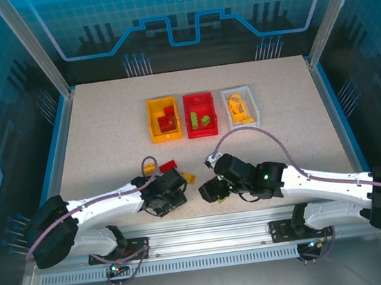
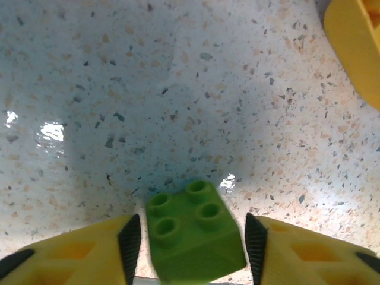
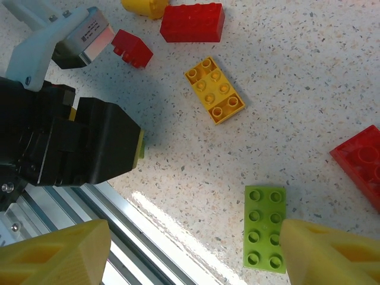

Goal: Sort the legos into containers by color

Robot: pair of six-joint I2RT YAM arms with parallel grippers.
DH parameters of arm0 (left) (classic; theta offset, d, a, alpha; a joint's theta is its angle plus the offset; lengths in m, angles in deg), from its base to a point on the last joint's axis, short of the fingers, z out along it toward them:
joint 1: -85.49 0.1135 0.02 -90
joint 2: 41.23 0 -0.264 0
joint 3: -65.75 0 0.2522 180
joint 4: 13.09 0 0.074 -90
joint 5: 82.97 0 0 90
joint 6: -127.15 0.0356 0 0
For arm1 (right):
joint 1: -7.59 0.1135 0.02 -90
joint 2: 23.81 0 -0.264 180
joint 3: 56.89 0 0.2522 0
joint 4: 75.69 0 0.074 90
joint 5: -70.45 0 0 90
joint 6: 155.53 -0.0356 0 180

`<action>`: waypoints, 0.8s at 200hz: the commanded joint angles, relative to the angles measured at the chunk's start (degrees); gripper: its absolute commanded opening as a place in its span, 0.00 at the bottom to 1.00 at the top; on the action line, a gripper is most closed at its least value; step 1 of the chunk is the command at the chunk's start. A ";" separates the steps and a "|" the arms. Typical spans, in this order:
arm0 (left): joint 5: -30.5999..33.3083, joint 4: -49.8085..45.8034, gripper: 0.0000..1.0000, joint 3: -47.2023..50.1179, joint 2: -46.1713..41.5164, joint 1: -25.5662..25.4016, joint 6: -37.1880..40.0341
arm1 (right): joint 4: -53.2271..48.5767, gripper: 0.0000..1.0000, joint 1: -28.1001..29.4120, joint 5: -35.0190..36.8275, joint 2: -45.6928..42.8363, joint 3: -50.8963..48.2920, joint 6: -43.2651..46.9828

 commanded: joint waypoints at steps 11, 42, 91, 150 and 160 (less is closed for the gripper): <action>1.05 -0.10 0.33 1.05 -0.74 -0.45 -0.36 | 0.15 0.76 0.75 1.93 -1.34 -0.06 -1.02; 4.45 -4.53 0.26 -2.44 -3.57 -0.47 2.64 | -1.50 0.75 0.74 5.34 -3.31 0.55 -1.69; 7.82 -10.33 0.26 -22.43 2.49 5.40 19.15 | -2.25 0.75 -6.54 16.82 -12.78 1.83 -5.27; 3.59 -6.30 0.27 -49.24 23.29 15.21 35.40 | 7.67 0.78 -23.54 6.93 -9.36 4.90 -5.98; 3.65 -6.28 0.27 -54.37 27.82 16.20 37.56 | 7.31 0.78 -24.51 5.72 -7.99 6.26 -5.61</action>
